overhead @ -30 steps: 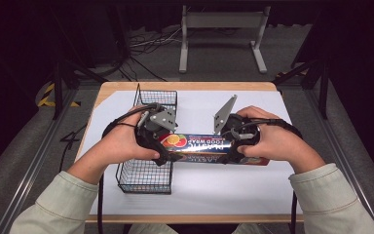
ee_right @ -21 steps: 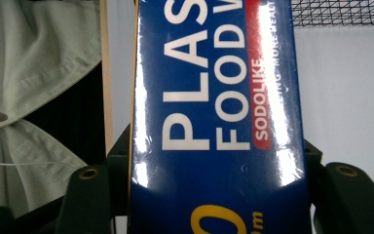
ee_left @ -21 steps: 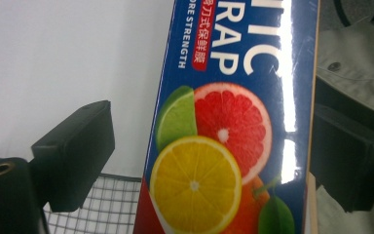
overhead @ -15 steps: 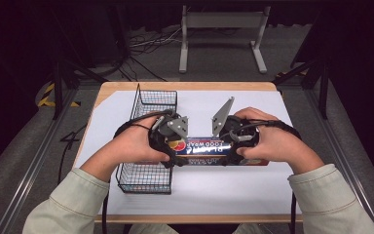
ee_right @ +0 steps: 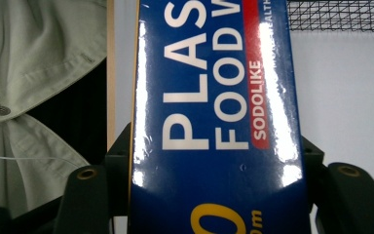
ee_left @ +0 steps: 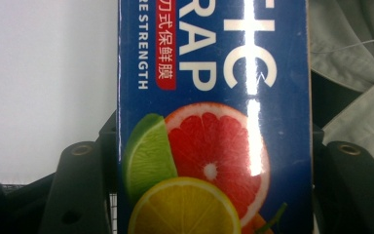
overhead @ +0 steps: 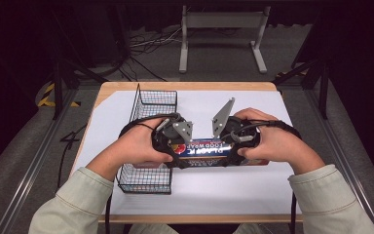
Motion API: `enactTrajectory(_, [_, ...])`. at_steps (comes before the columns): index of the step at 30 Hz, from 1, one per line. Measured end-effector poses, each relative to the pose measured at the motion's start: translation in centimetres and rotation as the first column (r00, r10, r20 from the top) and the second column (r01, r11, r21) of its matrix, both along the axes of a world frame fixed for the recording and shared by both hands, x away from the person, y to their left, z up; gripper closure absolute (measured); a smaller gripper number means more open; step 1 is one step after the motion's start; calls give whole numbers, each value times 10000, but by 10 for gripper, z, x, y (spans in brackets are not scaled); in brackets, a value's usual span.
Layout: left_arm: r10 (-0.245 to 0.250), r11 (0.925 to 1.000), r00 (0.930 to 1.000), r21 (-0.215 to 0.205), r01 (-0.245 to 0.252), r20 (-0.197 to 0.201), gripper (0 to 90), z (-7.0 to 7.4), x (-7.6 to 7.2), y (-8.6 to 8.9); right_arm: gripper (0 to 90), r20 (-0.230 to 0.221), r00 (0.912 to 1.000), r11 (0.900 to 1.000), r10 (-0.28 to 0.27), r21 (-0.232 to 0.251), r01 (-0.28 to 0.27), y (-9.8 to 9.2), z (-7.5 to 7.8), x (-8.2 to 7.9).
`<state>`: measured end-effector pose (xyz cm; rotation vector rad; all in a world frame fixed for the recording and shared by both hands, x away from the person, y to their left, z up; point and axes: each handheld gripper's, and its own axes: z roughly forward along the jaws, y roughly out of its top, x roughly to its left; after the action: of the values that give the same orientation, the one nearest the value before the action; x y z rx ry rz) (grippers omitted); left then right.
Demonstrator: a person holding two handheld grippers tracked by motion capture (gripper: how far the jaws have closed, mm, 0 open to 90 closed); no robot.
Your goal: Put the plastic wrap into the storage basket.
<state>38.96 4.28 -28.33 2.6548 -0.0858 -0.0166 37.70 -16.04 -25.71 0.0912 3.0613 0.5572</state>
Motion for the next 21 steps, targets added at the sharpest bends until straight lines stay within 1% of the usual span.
enactTrajectory(1, [38,10000,9999,-7,-38,-106,399,0,0,0,393,86,10000,9999,50,91,-50,0,0,0])
enactTrajectory(4, [134,9999,9992,19,-133,-371,403,1,-1,2,384,61,9998,9993,199,318,-201,-2,0,1])
enactTrajectory(5, [155,9999,9992,42,-154,-377,404,1,-2,2,382,46,9998,9989,189,438,-191,-2,1,0])
enactTrajectory(7, [209,9997,9991,123,-205,-377,405,1,-3,1,377,2,9998,9987,174,486,-174,-3,0,0])
enactTrajectory(9, [232,9995,9995,207,-227,-236,405,1,-5,-1,364,-134,9998,9989,119,457,-112,-3,-2,0])
enactTrajectory(10, [277,9993,9993,265,-270,-258,405,2,-4,-1,345,-30,10000,9987,72,511,-71,-3,-2,0])
enactTrajectory(11, [348,9990,9993,288,-345,-111,405,2,-4,0,329,44,10000,9977,26,680,-29,-5,-2,0])
enactTrajectory(12, [348,9990,9993,288,-345,-111,405,2,-4,0,329,44,10000,9977,26,680,-29,-5,-2,0])
enactTrajectory(13, [432,9983,9989,401,-424,-187,405,1,-4,0,285,216,9998,9954,-15,958,-5,-8,0,1])
enactTrajectory(14, [496,9979,9986,430,-489,-164,405,1,-4,0,233,415,9991,9911,-43,1331,-13,-11,2,2])
enactTrajectory(15, [574,9974,9982,450,-567,-151,405,1,-4,0,205,583,9982,9868,-133,1617,37,-14,4,3])
enactTrajectory(16, [649,9970,9979,440,-644,-89,405,1,-4,0,201,657,9974,9827,-283,1843,158,-18,6,3])
enactTrajectory(18, [875,9954,9959,417,-865,-209,405,2,-2,2,211,794,9953,9736,-547,2256,355,-24,10,4])
enactTrajectory(19, [969,9947,9951,366,-961,-194,404,3,-1,3,210,874,9941,9690,-647,2435,417,-27,12,4])
enactTrajectory(21, [1108,9932,9937,377,-1101,-181,403,4,1,6,226,1071,9892,9568,-997,2831,658,-33,17,4])
